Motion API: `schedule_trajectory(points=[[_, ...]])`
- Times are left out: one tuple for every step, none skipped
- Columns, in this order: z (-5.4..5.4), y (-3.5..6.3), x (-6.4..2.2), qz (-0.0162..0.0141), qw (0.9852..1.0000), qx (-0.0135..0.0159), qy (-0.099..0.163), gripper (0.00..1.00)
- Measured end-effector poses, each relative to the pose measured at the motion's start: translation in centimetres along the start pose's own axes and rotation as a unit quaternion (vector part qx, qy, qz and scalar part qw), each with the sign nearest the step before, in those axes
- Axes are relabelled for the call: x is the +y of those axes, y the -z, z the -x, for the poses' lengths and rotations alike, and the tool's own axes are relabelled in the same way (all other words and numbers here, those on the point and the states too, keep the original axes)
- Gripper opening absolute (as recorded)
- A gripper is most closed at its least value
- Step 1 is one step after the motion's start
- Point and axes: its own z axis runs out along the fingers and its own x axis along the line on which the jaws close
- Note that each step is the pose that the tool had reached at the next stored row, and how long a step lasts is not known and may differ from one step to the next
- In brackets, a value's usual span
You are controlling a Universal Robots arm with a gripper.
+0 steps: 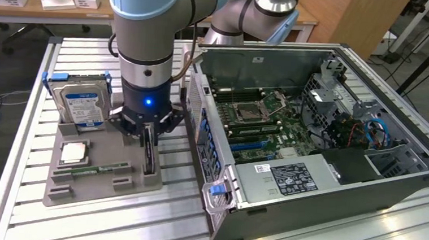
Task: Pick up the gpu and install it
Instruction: 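Pick up the gpu and move the gpu toward the slot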
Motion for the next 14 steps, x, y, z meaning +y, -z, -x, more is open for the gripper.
schedule_trajectory(points=[[0.0, 0.0, 0.0, 0.0, 1.0, 0.0, 0.0, 0.33], [0.0, 0.0, 0.0, 0.0, 1.0, 0.0, 0.0, 0.33], [0.0, 0.0, 0.0, 0.0, 1.0, 0.0001, 0.0, 0.33], [0.0, 0.0, 0.0, 0.0, 1.0, 0.0, 0.0, 0.33], [0.0, 0.0, 0.0, 0.0, 1.0, 0.0, 0.0, 0.33], [0.0, 0.0, 0.0, 0.0, 1.0, 0.0, 0.0, 0.33], [0.0, 0.0, 0.0, 0.0, 1.0, 0.0, 0.0, 0.33], [0.0, 0.0, 0.0, 0.0, 1.0, 0.0, 0.0, 0.33], [0.0, 0.0, 0.0, 0.0, 1.0, 0.0, 0.0, 0.33], [0.0, 0.0, 0.0, 0.0, 1.0, 0.0, 0.0, 0.33], [0.0, -0.01, 0.0, 0.0, 1.0, 0.0, 0.0, 0.33], [0.0, 0.0, 0.0, 0.0, 1.0, 0.0, 0.0, 0.33], [0.0, 0.0, 0.0, 0.0, 1.0, 0.0, 0.0, 0.33], [0.0, 0.0, 0.0, 0.0, 1.0, 0.0, 0.0, 0.33]])
